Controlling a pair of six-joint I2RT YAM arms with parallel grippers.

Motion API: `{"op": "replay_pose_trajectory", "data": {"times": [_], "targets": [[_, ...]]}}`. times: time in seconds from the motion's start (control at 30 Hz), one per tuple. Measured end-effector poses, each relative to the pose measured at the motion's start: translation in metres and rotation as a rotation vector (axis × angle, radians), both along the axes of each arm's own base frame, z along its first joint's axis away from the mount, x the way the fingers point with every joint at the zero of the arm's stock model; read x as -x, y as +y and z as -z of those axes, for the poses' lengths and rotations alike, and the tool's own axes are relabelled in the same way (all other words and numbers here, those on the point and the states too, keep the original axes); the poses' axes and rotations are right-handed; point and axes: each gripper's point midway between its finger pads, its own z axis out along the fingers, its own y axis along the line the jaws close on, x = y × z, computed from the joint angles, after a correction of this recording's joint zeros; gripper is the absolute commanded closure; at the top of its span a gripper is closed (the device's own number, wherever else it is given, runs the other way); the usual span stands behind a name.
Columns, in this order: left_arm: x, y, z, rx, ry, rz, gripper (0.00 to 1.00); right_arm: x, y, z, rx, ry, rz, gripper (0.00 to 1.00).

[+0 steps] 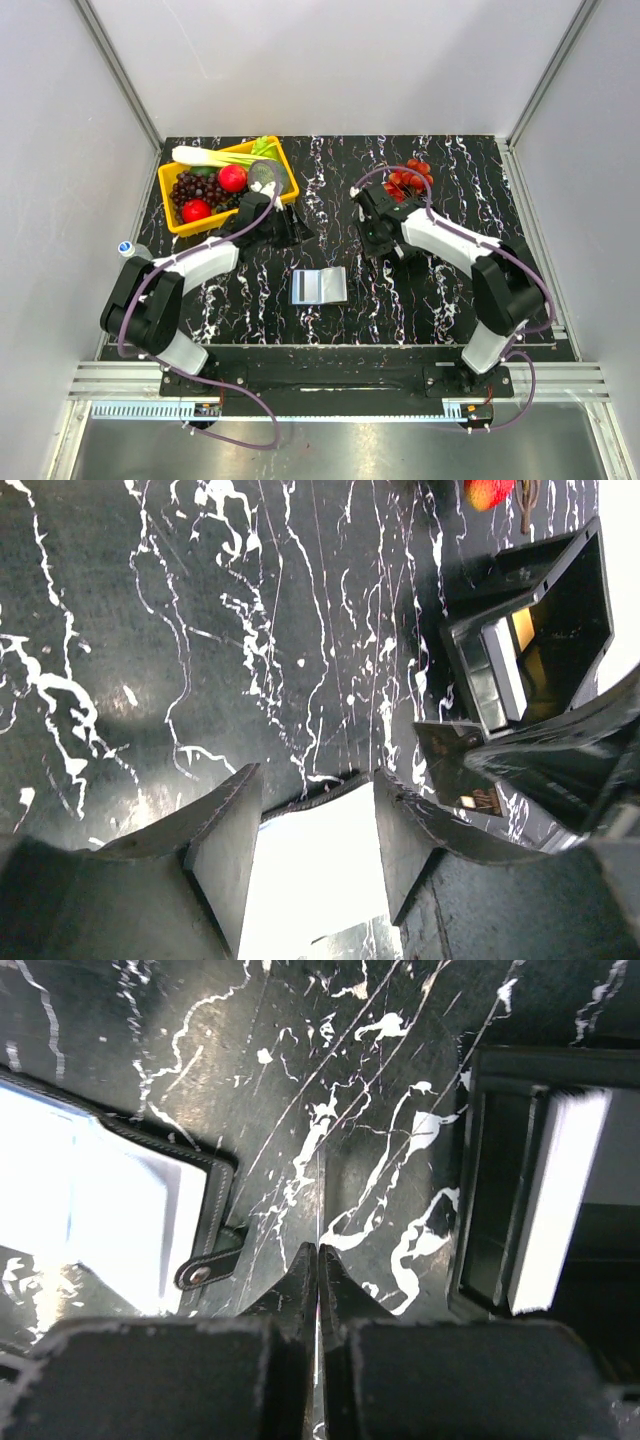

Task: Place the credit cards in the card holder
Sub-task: Pick up the credit card from the storage box, then turn over the card slot in the card holder.

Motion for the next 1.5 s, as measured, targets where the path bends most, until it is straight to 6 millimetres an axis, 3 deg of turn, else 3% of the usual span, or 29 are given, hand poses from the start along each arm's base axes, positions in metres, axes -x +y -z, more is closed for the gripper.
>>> {"op": "replay_pose_trajectory", "data": {"times": [0.13,0.27,0.37,0.63,0.83,1.03,1.3,1.5], "targets": [[0.013,0.007,-0.004,-0.014,-0.013,0.014,0.46,-0.003,0.003,-0.034,-0.067,-0.070,0.035,1.00],[0.026,0.010,-0.009,-0.010,-0.030,0.037,0.44,-0.007,0.020,-0.076,-0.222,-0.156,0.064,1.00],[0.042,0.015,-0.003,-0.009,-0.016,0.054,0.44,-0.007,0.037,-0.085,-0.333,-0.162,0.070,1.00],[0.076,0.019,0.012,0.014,0.036,0.108,0.43,0.010,0.076,-0.048,-0.454,-0.029,0.067,1.00],[0.093,0.020,0.028,0.021,0.087,0.129,0.43,0.012,0.092,-0.029,-0.475,0.014,0.083,1.00],[0.100,0.014,0.038,0.011,0.116,0.155,0.43,0.010,0.096,-0.023,-0.477,0.018,0.093,1.00],[0.109,0.012,0.054,-0.046,0.166,0.174,0.43,0.019,0.088,0.009,-0.423,0.070,0.109,1.00],[0.109,0.012,0.061,-0.081,0.174,0.175,0.44,0.020,0.087,0.011,-0.421,0.071,0.110,1.00]]}}
